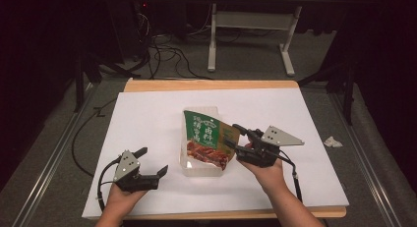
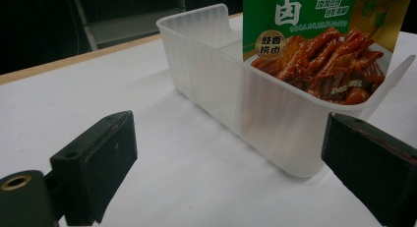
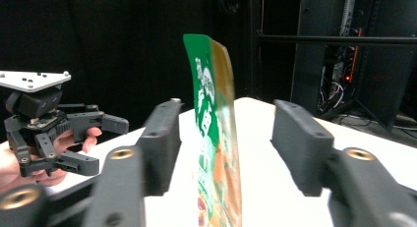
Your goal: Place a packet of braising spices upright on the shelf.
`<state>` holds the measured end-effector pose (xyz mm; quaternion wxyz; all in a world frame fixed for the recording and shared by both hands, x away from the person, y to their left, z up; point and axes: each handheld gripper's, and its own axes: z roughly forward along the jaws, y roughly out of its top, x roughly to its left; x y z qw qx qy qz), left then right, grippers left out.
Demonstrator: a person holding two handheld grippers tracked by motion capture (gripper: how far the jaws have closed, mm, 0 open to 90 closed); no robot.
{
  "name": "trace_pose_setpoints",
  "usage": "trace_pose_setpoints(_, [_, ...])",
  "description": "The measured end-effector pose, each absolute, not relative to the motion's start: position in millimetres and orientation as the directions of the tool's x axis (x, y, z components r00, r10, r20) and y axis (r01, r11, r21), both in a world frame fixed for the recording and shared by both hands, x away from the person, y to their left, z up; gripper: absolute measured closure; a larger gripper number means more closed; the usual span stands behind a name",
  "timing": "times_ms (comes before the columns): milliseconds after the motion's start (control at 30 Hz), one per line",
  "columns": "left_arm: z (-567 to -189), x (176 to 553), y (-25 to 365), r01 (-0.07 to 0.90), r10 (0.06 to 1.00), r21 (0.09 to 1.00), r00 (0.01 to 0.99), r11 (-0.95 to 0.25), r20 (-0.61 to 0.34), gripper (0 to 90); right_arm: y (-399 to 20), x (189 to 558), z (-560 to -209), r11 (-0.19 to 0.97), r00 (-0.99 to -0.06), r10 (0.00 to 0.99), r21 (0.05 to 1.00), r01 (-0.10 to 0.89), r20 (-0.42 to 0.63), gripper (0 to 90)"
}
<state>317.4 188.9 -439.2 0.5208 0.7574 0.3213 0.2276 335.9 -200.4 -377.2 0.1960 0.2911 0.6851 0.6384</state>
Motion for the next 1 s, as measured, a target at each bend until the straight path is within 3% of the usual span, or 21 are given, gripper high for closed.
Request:
trace_pose_setpoints(67, [-439.4,317.4,188.8,0.250,0.723,0.935,0.690,-0.252,0.010,7.1,-200.8,335.5,-376.7,0.028,-0.738,0.670,0.991,0.135,0.081,25.0])
trace_pose_setpoints(100, [-439.5,317.5,188.7,0.251,0.723,0.934,0.691,-0.253,0.010,7.2,-201.9,335.2,-376.1,0.031,-0.730,0.679,0.991,0.134,0.077,15.5])
trace_pose_setpoints(167, [-439.8,317.7,188.8,0.253,0.723,0.934,0.691,-0.253,0.009,7.2,-202.9,335.7,-375.8,0.033,-0.729,0.681,0.990,0.137,0.078,12.9])
trace_pose_setpoints(233, [-440.2,318.0,189.4,0.256,0.726,0.933,0.688,-0.252,0.008,7.2,-207.3,336.9,-376.7,0.050,-0.707,0.701,0.984,0.174,0.089,3.9])
trace_pose_setpoints(533, [-441.4,319.2,189.2,0.265,0.730,0.931,0.684,-0.249,0.001,7.2,-243.9,332.4,-384.9,0.103,-0.617,0.786,0.975,0.197,0.042,4.6])
trace_pose_setpoints(1000, [-443.0,319.5,189.5,0.279,0.738,0.927,0.675,-0.252,-0.003,7.2,-325.0,314.9,-399.8,0.075,-0.464,0.884,0.965,0.253,0.053,5.7])
